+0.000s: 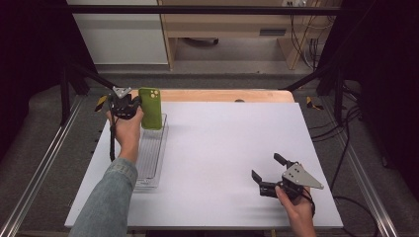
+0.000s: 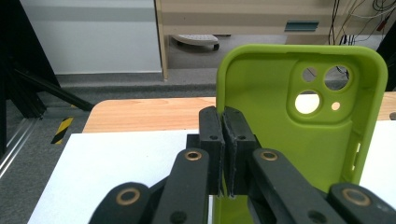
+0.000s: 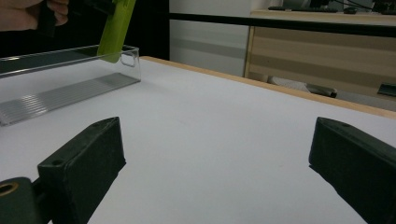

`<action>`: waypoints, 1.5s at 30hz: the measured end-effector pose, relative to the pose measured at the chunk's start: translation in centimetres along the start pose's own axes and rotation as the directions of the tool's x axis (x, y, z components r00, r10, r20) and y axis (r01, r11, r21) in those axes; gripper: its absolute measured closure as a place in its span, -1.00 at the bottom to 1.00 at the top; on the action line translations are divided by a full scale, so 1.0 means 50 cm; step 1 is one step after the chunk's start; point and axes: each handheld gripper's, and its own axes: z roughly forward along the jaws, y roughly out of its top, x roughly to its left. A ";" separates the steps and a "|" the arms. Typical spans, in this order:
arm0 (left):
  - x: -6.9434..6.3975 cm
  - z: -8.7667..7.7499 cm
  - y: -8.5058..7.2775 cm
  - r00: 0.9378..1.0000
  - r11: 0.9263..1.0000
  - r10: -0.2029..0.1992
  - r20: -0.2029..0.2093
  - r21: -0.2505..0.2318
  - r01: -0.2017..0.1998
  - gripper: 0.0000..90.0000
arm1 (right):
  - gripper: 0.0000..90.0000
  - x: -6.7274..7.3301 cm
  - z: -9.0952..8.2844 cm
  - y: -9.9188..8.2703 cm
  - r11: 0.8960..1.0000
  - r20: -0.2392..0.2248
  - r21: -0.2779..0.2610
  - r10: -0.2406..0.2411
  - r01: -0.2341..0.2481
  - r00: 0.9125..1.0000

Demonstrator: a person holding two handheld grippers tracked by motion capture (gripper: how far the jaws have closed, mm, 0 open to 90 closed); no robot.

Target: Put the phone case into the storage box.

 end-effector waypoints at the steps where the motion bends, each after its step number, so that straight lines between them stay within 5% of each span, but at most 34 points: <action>1: -0.001 0.000 0.000 1.000 1.000 0.000 0.001 0.000 0.000 0.93 | -0.92 0.000 0.000 0.000 1.000 0.000 0.000 0.001 -0.001 1.000; 45: -0.009 0.012 -0.018 1.000 0.999 0.002 -0.010 0.034 -0.002 0.93 | -0.93 0.001 0.000 0.000 1.000 -0.001 -0.001 -0.001 0.001 1.000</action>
